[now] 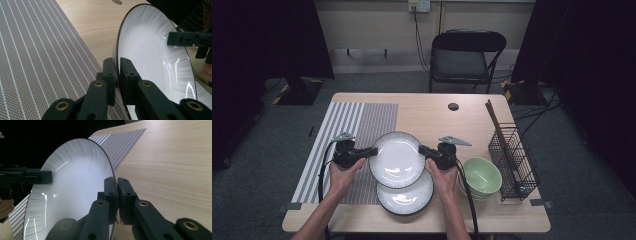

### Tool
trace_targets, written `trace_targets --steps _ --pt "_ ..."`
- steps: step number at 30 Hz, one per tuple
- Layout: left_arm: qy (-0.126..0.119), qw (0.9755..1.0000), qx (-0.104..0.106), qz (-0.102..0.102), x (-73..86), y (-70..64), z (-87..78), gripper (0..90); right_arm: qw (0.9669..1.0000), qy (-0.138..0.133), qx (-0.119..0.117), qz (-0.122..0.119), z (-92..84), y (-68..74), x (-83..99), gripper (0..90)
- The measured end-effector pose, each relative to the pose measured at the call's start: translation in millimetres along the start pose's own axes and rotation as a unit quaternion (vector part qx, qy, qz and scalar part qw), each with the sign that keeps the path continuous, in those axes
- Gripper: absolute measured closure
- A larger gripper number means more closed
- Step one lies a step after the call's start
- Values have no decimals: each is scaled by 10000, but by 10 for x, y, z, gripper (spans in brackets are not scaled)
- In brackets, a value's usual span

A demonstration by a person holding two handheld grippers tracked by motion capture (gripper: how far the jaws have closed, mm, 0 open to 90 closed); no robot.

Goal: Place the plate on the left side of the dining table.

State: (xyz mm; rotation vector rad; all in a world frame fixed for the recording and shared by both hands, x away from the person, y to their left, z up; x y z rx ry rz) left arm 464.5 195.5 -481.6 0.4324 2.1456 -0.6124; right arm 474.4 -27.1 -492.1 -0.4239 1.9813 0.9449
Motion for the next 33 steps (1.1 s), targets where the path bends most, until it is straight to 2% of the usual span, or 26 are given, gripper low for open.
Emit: trace_targets --steps 3,4,9,14,17,23,30,33 --pt "-126 9998 -80 125 -30 -5 -43 846 10000 -5 -19 -27 2 23 -7 860" --pt "-99 9998 -94 136 -30 -7 -58 846 10000 11 -29 -28 4 32 -6 859" --pt "-246 9996 -128 83 -66 19 -126 848 9999 -43 -90 -77 32 85 -48 859" --pt "-312 9993 -171 135 -140 52 -187 850 9998 -59 -137 -132 60 142 -116 861" --pt "-377 9990 -199 118 -190 75 -220 852 9998 -93 -145 -133 79 167 -157 862" --pt "-458 9988 -177 -54 -208 134 -239 855 9997 -81 -121 -203 123 211 -217 861" --pt "-547 9982 -230 -88 -236 202 -292 855 9995 -22 -124 -281 200 258 -288 861" --pt "-554 9981 -266 -10 -272 225 -333 855 9994 -25 -184 -307 229 285 -322 862"
Point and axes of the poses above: each handheld gripper's, and its own axes: z roughly forward along the jaws, x roughly out of its underside, y roughly to its left, the point moved 8 cm from there along z, roughly forward along the jaws, and after that the axes turned 6 degrees about -x, right-handed, at the moved point
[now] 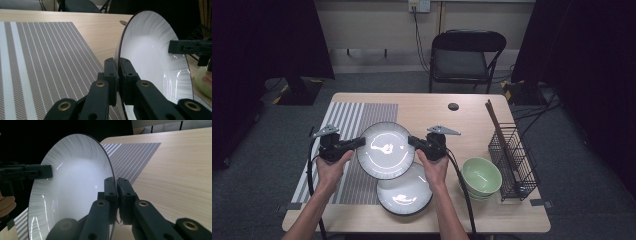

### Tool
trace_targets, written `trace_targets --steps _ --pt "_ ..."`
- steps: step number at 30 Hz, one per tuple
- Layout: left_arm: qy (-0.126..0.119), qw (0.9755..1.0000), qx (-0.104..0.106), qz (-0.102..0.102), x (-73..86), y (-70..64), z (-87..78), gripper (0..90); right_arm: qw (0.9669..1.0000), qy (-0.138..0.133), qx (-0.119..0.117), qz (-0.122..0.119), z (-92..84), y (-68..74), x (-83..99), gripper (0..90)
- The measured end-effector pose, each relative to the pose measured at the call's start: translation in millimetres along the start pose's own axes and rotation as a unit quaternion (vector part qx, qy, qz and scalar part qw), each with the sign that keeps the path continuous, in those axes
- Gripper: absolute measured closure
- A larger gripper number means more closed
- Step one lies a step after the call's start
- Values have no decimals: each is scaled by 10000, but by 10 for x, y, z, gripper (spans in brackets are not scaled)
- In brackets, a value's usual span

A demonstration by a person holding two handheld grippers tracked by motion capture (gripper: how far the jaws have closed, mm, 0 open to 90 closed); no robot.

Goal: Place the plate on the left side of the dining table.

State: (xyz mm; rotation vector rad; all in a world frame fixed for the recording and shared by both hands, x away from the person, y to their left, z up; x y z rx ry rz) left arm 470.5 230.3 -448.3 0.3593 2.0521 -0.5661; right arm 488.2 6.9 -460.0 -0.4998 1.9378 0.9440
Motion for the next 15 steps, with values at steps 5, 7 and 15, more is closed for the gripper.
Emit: trace_targets --steps 5,7,15 --pt "-40 10000 -71 38 -76 40 -44 855 10000 -34 -68 7 54 25 -71 862" --pt "-25 9999 -92 54 -83 64 -49 855 10000 -18 -74 -8 78 39 -96 862" --pt "-90 9998 -156 20 -154 141 -93 856 9999 15 -96 -83 163 75 -189 862"
Point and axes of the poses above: each handheld gripper's, and its own axes: z roughly forward along the jaws, x roughly out of its underside, y roughly to its left, the point moved 8 cm from there along z, roughly forward along the jaws, and after that the axes turned 6 degrees about -x, right-handed, at the moved point
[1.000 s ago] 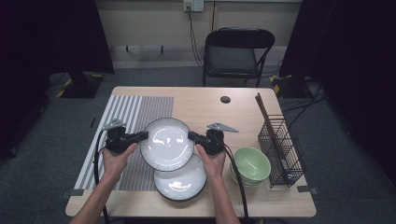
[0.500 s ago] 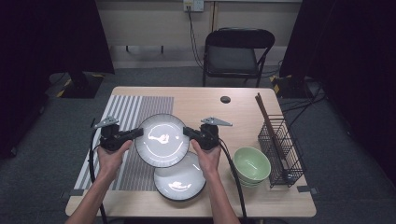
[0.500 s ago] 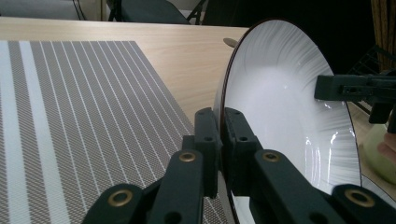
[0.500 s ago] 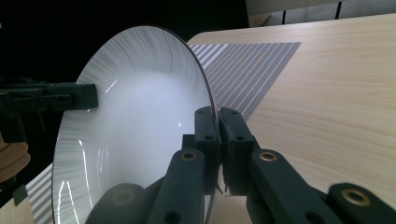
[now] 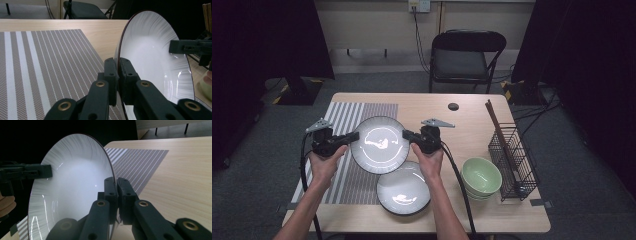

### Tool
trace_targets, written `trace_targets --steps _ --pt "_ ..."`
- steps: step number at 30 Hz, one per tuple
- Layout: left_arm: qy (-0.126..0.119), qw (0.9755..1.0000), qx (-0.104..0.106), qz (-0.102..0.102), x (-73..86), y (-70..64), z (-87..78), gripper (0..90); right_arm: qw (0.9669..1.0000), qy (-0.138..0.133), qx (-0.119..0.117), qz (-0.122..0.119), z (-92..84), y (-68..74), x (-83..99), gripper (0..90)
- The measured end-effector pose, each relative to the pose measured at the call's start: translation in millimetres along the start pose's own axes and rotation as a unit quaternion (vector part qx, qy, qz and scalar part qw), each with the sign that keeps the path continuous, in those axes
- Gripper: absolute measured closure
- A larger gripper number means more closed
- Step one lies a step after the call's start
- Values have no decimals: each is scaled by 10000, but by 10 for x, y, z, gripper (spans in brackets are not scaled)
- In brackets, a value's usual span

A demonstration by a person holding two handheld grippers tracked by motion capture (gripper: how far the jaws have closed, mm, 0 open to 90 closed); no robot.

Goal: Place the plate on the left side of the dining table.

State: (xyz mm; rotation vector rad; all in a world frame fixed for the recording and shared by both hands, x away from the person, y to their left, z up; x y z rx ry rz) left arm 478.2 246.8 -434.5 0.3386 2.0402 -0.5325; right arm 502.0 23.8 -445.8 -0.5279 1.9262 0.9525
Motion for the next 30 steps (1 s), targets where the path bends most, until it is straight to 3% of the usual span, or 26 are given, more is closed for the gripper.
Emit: trace_targets --steps 22,30 --pt "-87 9997 -221 -100 -161 261 -105 860 9996 132 -88 -239 274 113 -258 862" --pt "-47 9991 -380 -196 -146 374 -114 859 9992 244 -109 -289 409 138 -302 861"
Point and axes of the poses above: each handheld gripper's, and its own axes: z roughly forward along the jaws, x roughly out of its underside, y roughly to its left, the point moved 8 cm from there along z, roughly forward along the jaws, and after that the axes turned 6 degrees about -x, right-handed, at the moved point
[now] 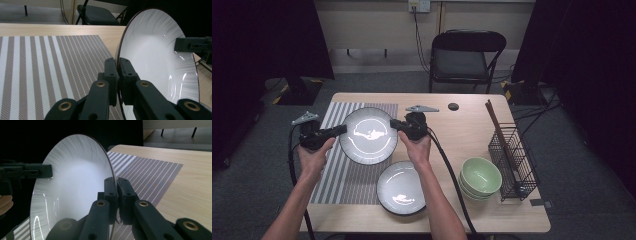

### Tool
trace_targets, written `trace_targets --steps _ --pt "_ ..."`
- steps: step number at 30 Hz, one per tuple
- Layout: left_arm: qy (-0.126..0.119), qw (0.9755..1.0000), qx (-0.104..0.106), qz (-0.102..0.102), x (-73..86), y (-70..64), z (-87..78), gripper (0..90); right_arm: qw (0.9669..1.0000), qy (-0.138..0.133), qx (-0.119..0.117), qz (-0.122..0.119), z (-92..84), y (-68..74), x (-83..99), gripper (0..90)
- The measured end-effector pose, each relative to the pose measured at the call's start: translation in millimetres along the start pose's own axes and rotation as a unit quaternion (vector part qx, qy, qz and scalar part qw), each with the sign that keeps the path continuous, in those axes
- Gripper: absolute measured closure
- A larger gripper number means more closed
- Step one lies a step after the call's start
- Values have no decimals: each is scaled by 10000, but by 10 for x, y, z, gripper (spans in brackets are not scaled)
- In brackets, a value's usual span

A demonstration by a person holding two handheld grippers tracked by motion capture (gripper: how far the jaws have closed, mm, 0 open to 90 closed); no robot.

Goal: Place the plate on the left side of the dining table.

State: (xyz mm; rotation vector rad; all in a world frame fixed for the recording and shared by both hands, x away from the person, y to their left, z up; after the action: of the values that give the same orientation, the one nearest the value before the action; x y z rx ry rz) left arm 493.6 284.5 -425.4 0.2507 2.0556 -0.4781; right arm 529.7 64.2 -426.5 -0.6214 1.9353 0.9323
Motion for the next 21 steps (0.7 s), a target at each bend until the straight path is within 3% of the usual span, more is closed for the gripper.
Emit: trace_targets --steps 9,21 --pt "-40 9999 -42 -162 -28 156 -39 864 9999 77 -99 -54 170 23 -55 861" --pt "31 9996 -233 -173 -24 358 10 862 9997 179 -123 -146 408 9 -109 861"
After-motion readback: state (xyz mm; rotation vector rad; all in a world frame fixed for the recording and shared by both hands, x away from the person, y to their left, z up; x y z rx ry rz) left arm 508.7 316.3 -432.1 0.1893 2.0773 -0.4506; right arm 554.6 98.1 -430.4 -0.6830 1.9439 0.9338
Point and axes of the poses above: each handheld gripper's, and its own axes: z roughly forward along the jaws, x roughly out of its underside, y roughly to its left, the point moved 8 cm from there along z, roughly forward along the jaws, and after that the axes turned 6 degrees about -x, right-handed, at the moved point
